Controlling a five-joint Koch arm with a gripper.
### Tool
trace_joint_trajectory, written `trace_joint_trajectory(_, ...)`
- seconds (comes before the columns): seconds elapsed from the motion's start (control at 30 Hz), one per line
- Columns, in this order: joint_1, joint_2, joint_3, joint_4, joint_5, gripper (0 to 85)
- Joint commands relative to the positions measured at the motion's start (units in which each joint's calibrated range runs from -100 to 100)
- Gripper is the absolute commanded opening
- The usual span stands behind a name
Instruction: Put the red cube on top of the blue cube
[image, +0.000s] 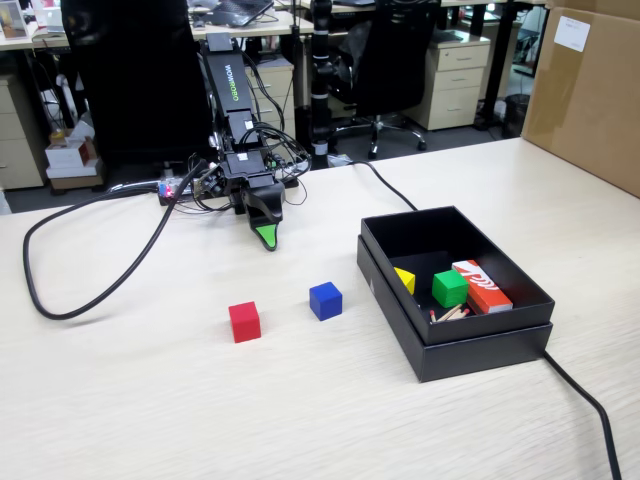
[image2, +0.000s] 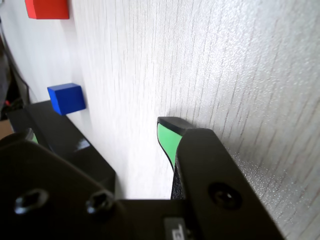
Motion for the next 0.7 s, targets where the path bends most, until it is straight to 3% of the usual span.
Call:
trace_joint_trajectory(0.0, -0.1, 0.2, -0.7, -1.6, 0.4, 47.7)
trace_joint_trajectory(0.2, -0.7, 0.1, 2.8, -5.9, 1.0, 47.9)
trace_joint_trajectory(0.4, -2.5, 1.9, 26.1, -36.7, 3.0, 47.9)
trace_joint_trajectory(0.67, -3.6, 18.5, 53.8, -50.4, 3.8, 47.7)
